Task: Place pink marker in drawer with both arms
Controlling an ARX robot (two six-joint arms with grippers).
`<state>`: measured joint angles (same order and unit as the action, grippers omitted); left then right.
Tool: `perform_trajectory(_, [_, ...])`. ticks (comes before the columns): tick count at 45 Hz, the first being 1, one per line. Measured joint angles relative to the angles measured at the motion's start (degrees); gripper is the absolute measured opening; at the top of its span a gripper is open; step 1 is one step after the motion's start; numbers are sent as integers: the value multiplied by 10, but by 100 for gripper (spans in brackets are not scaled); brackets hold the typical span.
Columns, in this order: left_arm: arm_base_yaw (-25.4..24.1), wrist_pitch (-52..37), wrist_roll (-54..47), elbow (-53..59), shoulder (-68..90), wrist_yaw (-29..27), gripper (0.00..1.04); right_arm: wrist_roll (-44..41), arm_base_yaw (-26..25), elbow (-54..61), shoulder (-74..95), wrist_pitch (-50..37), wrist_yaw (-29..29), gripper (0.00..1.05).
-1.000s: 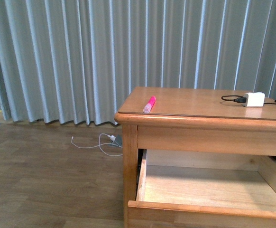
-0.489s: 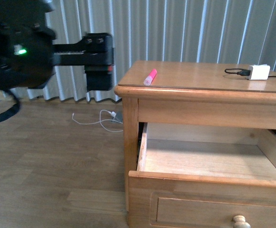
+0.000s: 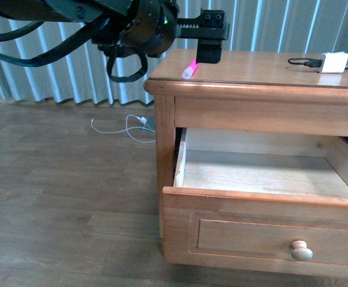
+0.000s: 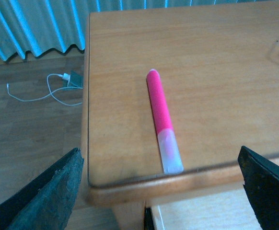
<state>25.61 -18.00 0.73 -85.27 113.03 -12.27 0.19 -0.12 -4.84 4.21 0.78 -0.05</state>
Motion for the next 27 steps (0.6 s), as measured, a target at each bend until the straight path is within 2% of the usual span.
perform_trajectory(12, [3,47,-5,-131,95,-8,99,0,0,0,0,0,0,96])
perform_trajectory(27, [3,130,8,-217,161,-10,99,0,0,0,0,0,0,96])
